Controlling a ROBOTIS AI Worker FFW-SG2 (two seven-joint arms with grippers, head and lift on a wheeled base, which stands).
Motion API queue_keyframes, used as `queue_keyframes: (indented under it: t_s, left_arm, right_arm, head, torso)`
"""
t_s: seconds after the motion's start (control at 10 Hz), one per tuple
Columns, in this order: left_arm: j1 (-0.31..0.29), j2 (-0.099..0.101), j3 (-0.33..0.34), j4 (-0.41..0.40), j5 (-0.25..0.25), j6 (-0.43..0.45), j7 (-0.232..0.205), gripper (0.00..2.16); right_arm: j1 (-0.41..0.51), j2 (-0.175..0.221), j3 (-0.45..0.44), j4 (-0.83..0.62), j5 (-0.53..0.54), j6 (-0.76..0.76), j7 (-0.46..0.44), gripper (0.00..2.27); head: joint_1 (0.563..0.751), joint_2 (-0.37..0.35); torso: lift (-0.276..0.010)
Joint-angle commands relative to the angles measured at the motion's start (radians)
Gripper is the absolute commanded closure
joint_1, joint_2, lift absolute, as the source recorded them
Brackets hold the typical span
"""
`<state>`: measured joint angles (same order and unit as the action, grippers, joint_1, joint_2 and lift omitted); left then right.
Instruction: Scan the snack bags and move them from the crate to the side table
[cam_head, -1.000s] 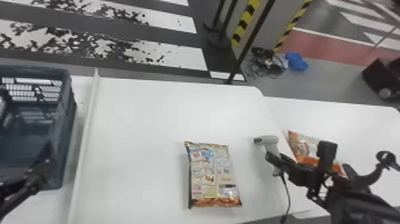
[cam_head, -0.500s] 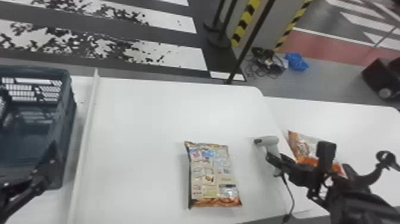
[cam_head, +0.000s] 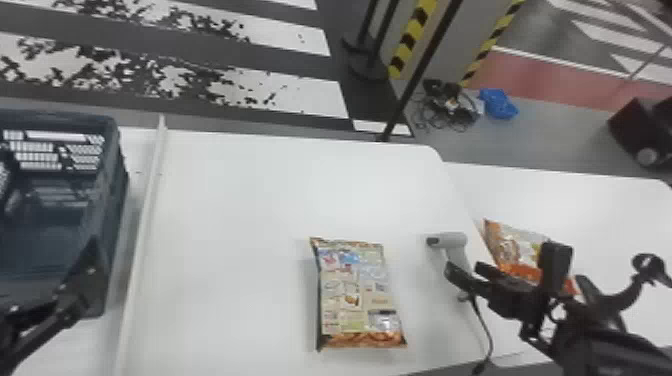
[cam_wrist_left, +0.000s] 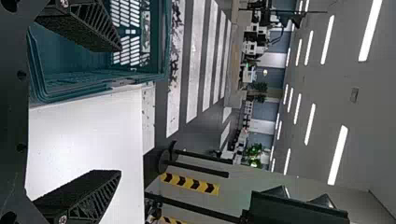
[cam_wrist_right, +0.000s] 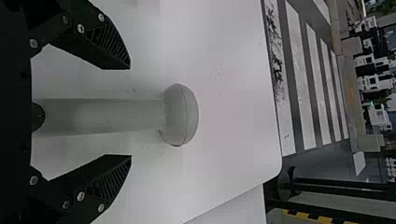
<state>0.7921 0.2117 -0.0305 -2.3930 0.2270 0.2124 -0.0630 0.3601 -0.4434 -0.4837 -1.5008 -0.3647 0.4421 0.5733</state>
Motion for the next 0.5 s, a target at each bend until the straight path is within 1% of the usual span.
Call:
queue_keyframes:
  t_s: [0.0,0.1,0.2,0.3,0.4]
  left_arm:
    - [-0.004,-0.002,0.0,0.003,0.0,0.005,0.002,0.06]
    - [-0.005,0.0,-0.002,0.005,0.0,0.011,0.002,0.06]
    - [-0.007,0.0,-0.003,0.005,0.0,0.011,0.002,0.06]
    - [-0.008,0.0,-0.003,0.005,0.0,0.011,0.0,0.06]
    - [-0.008,0.002,-0.003,0.006,0.0,0.014,0.0,0.06]
  right_arm:
    - [0.083,0.028,-0.059,-0.159,-0.076,0.082,0.01,0.06]
    - [0.105,0.032,-0.088,-0.24,-0.102,0.208,0.056,0.06]
    - [0.095,0.029,-0.113,-0.28,-0.123,0.352,0.132,0.06]
    - [0.04,0.012,-0.116,-0.28,-0.126,0.53,0.226,0.06]
    - [0.028,-0.034,-0.061,-0.276,-0.117,0.579,0.244,0.07]
  head:
    - [0.695,-0.35]
    - [0.695,-0.35]
    - [0.695,-0.35]
    - [0.695,-0.35]
    - [0.695,-0.35]
  torso:
    - [-0.087]
    - [-0.087]
    - [-0.087]
    - [-0.087]
    - [-0.087]
